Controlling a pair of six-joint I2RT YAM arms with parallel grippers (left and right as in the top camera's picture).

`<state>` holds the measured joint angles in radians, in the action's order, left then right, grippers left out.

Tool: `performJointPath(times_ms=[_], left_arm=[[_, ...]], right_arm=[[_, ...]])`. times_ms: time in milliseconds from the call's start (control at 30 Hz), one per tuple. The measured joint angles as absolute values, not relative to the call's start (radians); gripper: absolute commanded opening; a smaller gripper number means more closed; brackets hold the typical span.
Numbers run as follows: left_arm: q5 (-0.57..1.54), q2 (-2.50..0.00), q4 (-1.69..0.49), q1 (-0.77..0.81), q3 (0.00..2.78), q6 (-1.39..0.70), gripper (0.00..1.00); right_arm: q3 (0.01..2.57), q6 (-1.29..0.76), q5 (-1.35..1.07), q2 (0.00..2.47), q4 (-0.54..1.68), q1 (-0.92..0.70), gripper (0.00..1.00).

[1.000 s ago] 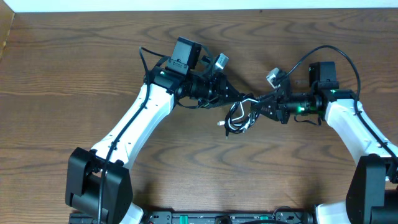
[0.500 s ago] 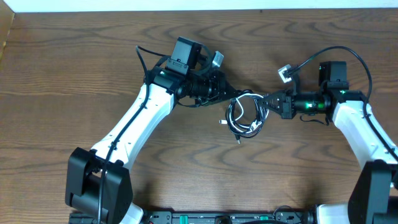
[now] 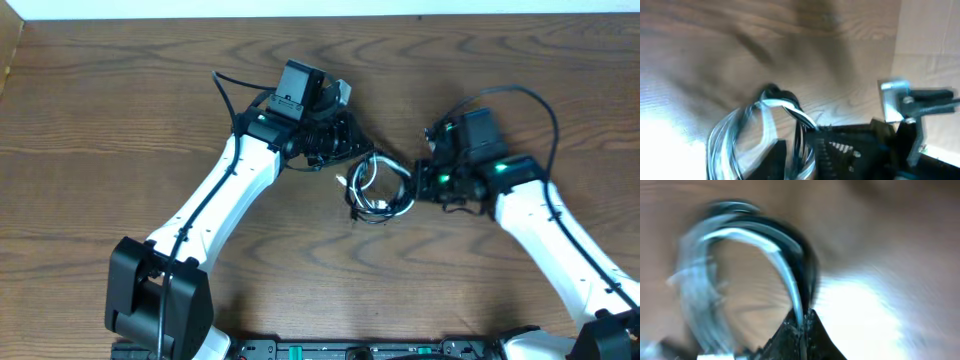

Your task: Untangle cables

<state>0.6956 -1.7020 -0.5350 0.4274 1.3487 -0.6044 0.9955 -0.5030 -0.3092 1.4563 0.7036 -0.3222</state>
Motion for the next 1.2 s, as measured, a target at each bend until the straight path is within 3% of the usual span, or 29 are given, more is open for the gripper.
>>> performJointPath(times_ms=[100, 167, 433, 567, 800, 1200], left_arm=[[0.668, -1.702, -0.564, 0.427, 1.349, -0.583, 0.57], [0.647, -1.702, -0.58, 0.427, 1.349, -0.575, 0.59], [0.603, -1.702, -0.631, 0.43, 1.349, -0.469, 0.59], [0.598, -1.703, -0.649, 0.443, 1.349, -0.398, 0.59], [0.574, -1.78, -0.623, 0.508, 1.349, -0.306, 0.52], [0.516, -2.03, -0.361, 0.654, 1.348, -0.22, 0.45]], right_arm=[[0.994, -0.592, -0.169, 1.458, 0.737, -0.356, 0.01], [0.994, -0.623, -0.12, 1.458, 0.736, -0.356, 0.01], [0.994, -0.688, -0.063, 1.458, 0.745, -0.352, 0.02], [0.994, -0.695, -0.053, 1.458, 0.761, -0.309, 0.15], [0.994, -0.598, -0.118, 1.458, 0.768, -0.1, 0.37], [0.994, -0.466, -0.173, 1.458, 0.815, -0.023, 0.39]])
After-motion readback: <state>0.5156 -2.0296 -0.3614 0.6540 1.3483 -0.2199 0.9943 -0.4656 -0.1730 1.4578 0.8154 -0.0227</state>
